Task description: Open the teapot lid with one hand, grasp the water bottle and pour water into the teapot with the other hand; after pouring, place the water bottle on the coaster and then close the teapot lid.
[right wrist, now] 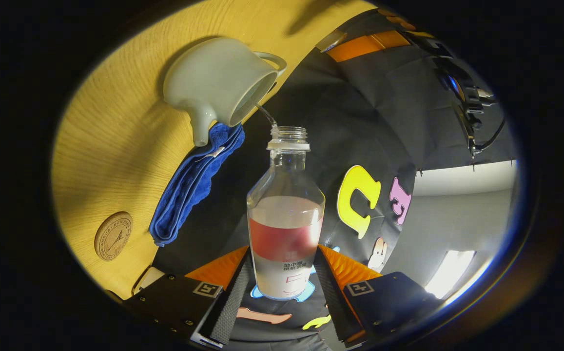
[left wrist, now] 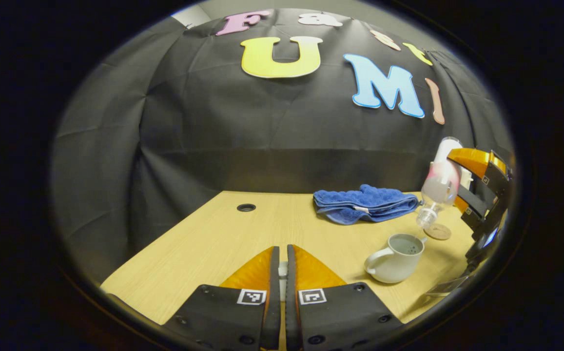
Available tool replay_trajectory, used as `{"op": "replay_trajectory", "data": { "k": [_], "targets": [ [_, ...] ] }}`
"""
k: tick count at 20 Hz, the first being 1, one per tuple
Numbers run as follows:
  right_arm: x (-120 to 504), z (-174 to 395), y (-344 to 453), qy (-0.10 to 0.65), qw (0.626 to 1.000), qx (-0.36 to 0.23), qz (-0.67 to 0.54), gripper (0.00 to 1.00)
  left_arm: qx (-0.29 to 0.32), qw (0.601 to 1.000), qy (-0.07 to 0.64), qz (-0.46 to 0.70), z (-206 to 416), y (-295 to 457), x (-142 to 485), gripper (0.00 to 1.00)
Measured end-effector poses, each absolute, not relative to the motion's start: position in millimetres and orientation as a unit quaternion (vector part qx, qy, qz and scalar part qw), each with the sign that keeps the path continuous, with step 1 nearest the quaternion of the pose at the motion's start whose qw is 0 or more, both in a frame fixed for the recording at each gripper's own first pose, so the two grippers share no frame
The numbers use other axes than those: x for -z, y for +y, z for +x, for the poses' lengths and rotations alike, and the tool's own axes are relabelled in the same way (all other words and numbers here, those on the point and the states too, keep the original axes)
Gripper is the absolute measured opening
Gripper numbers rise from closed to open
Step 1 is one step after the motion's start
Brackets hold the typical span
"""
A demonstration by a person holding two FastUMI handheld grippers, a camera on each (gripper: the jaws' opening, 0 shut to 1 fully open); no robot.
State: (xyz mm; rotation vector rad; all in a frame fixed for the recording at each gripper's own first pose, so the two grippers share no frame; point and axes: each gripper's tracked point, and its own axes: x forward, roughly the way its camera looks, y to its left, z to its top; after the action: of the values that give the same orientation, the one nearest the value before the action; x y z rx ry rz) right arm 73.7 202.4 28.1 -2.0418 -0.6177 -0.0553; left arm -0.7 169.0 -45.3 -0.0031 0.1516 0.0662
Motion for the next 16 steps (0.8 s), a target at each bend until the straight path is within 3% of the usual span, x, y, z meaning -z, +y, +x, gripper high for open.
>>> {"op": "replay_trajectory", "data": {
  "k": [8, 16],
  "targets": [
    [-27, 73, 203, -0.252, 0.484, 0.021, -0.838, 0.77, -0.033, 0.996, 0.08, 0.001, 0, 168, 49, 0.11],
    [-2, 81, 188, -0.178, 0.635, -0.023, -0.751, 0.77, -0.034, 0.996, 0.08, 0.001, 0, 168, 49, 0.1]
  ]
}}
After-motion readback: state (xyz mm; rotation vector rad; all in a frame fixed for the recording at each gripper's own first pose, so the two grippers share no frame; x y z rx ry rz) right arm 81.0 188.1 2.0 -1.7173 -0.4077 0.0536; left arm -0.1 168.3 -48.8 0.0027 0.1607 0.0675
